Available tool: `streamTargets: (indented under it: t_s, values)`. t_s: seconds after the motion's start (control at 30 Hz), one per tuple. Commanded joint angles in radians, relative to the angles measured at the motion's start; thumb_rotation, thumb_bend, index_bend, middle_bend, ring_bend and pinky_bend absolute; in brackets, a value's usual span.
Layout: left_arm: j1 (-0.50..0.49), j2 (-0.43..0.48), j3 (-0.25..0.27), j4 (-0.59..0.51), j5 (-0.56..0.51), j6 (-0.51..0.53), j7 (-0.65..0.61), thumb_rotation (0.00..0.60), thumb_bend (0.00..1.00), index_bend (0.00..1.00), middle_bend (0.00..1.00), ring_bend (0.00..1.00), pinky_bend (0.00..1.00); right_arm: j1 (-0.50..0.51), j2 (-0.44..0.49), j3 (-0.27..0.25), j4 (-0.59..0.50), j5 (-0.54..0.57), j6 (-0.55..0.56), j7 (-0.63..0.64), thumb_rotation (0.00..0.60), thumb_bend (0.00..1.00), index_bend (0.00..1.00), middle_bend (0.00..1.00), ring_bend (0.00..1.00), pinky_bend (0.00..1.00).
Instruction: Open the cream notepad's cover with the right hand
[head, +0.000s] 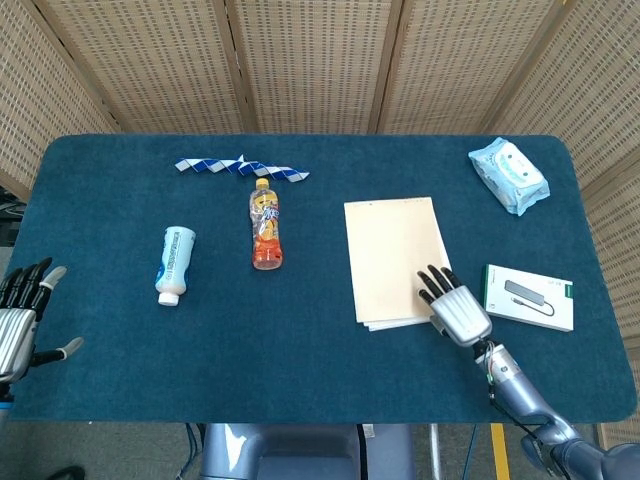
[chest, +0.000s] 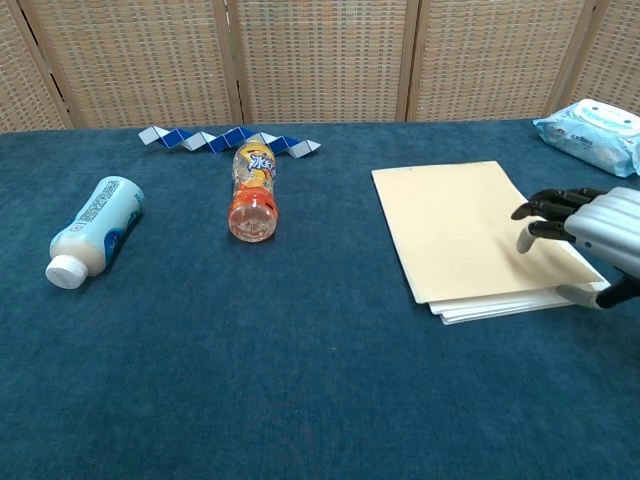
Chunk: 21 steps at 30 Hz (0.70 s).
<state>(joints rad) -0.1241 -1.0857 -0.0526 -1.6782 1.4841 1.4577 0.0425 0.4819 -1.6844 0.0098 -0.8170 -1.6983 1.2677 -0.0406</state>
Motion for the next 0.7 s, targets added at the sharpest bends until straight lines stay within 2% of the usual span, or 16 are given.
streamTargets:
  t_s: [0.03,0.33,0.7]
  values:
    - [-0.002,0.000,-0.001,0.000,-0.002,-0.003,0.002,0.600,0.00,0.00,0.00,0.00,0.00,0.016,-0.020,0.020,0.024,0.011,0.013,0.006,0.600,0.39,0.31,0.14,0.10,0.17]
    - [-0.006,0.000,-0.005,-0.002,-0.015,-0.013,0.006,0.600,0.00,0.00,0.00,0.00,0.00,0.072,-0.102,0.087,0.152,0.049,0.058,0.026,0.600,0.39,0.31,0.12,0.09,0.17]
    - [-0.012,0.001,-0.012,-0.003,-0.034,-0.026,0.005,0.600,0.00,0.00,0.00,0.00,0.00,0.142,-0.142,0.109,0.208,0.097,-0.030,0.010,0.600,0.39,0.31,0.14,0.10,0.17]
